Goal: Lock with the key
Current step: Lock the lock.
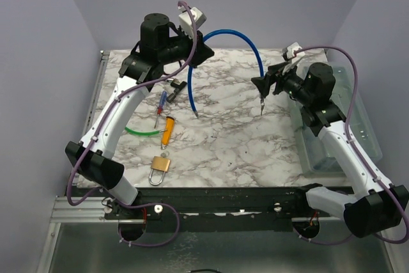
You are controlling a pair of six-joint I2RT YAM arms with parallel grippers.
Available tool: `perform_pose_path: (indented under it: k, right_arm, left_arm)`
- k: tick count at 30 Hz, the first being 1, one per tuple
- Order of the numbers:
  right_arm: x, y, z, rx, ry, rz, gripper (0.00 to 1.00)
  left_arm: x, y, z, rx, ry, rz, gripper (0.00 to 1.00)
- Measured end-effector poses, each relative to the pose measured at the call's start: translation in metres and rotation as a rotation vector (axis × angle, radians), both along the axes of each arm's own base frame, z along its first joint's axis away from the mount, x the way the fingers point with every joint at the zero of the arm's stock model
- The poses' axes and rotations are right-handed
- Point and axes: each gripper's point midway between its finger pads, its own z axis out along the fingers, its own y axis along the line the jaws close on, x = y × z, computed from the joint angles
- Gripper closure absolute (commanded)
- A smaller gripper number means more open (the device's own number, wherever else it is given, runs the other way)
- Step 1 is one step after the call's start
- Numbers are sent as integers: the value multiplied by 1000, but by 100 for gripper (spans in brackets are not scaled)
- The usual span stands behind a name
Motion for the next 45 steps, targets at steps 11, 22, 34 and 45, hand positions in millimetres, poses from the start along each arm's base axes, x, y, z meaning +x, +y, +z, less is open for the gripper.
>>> perform_pose_path:
  k: [11, 22, 34, 45]
  right_arm:
    - [29, -6, -6, 8, 50, -88, 30]
    - [46, -13, -29, -5, 113, -164, 35]
    - [47, -6, 3, 17, 48, -125, 44]
    - [59, -3, 2, 10, 58, -124, 53]
  left_arm:
    - [-9, 1, 20, -78, 68, 26, 100]
    - [-11, 0, 27, -106, 87, 34, 100]
    - [-13, 1, 28, -108, 85, 33, 100]
    - [-14, 0, 24, -104, 93, 31, 100]
